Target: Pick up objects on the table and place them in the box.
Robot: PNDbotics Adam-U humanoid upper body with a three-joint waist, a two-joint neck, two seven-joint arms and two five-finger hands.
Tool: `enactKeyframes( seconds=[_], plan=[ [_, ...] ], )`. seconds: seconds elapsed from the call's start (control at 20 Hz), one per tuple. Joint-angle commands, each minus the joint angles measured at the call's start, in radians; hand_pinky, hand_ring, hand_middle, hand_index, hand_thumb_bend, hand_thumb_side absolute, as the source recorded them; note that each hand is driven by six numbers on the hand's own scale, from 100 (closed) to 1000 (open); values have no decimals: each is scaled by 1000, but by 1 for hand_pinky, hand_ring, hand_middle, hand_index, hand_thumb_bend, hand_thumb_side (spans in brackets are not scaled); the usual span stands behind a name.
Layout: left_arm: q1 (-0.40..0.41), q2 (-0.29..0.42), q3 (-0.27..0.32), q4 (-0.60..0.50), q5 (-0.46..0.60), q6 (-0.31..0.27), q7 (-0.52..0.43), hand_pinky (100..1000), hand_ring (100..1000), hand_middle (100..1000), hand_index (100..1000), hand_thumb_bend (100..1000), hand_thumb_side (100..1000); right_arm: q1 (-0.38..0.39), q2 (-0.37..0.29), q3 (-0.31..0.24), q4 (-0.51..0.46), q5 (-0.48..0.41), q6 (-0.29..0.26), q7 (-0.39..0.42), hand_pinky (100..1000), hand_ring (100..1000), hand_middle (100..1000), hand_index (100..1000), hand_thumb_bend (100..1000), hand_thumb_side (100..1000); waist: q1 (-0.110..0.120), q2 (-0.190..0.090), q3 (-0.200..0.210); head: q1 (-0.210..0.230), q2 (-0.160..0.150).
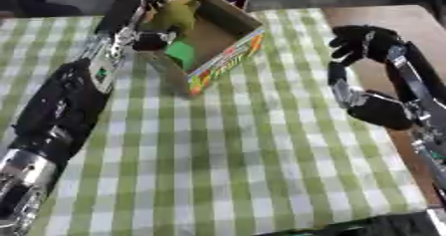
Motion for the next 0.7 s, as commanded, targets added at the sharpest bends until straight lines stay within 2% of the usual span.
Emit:
enactKeyframes(
  seconds=[0.05,0.35,0.6,0.65,0.7],
  plan=[
    [-18,24,15,-32,5,-4,16,736,823,833,955,864,677,-12,-11,-6,-9,-7,-2,0,582,655,675,855,100,389,2,-17,3,-2,-11],
    [15,79,-6,-166,141,-23,12,733,821,809,924,846,684,-7,-15,-11,-7,-3,-2,-4,582,655,675,855,100,389,3,-15,24,-14,-13],
    [60,141,-26,-349,282,-21,-15,728,811,781,903,803,668,-5,-20,-16,-6,0,-1,-8,582,655,675,855,100,389,3,-12,37,-23,-15],
    [71,153,-30,-389,307,-19,-21,724,795,758,880,759,646,-5,-20,-16,-6,1,-1,-9,582,655,674,855,100,389,4,-12,39,-25,-15],
    [86,168,-33,-434,335,-19,-29,724,794,756,878,756,645,-4,-21,-18,-6,1,-1,-10,582,655,674,855,100,389,4,-11,42,-28,-16]
  ],
)
